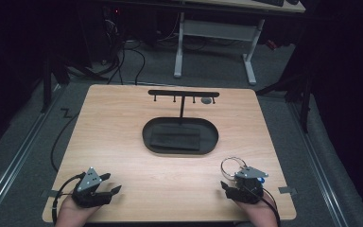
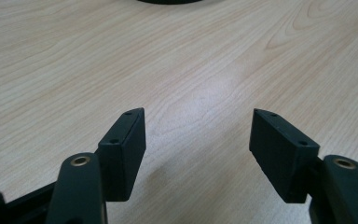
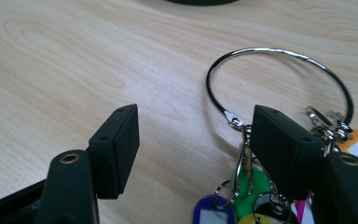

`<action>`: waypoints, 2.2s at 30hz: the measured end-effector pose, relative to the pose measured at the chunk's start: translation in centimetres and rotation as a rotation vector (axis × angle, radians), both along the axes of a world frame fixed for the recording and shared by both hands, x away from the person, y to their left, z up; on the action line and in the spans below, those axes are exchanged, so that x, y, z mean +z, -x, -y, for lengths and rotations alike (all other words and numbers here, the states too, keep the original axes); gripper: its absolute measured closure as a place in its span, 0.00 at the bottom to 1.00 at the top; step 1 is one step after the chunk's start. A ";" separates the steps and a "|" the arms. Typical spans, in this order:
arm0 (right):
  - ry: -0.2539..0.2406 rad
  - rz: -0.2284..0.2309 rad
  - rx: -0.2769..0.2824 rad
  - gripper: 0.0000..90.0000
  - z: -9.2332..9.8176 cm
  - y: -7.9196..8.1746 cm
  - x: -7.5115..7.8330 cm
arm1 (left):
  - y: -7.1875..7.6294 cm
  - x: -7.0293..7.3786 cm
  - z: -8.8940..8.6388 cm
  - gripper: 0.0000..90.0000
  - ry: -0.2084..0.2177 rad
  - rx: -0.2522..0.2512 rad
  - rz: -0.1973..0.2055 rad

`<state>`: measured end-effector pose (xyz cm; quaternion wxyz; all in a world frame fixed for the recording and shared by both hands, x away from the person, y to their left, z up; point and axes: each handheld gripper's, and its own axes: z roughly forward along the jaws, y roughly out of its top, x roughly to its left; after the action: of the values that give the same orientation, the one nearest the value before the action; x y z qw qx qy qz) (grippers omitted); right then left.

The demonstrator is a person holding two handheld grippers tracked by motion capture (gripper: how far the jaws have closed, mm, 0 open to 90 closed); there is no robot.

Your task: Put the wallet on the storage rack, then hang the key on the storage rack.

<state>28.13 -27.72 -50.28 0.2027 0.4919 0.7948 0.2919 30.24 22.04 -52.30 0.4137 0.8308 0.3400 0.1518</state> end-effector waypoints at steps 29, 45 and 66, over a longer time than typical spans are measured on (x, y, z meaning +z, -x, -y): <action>0.362 -0.366 0.198 0.56 -2.3 -7.4 2.8 | 0.2 0.2 0.4 0.38 -0.024 -0.025 0.045; 0.420 -0.414 0.239 0.94 -2.6 -7.7 2.1 | 0.6 0.0 -0.4 0.40 -0.038 -0.022 0.043; 0.427 -0.337 0.279 0.93 -3.0 -6.0 9.1 | 0.4 0.0 -0.3 0.40 -0.039 -0.028 0.039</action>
<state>34.08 -24.74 -41.22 0.1247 0.3657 0.9205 0.0575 29.86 22.33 -52.30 0.4062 0.8402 0.3172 0.1689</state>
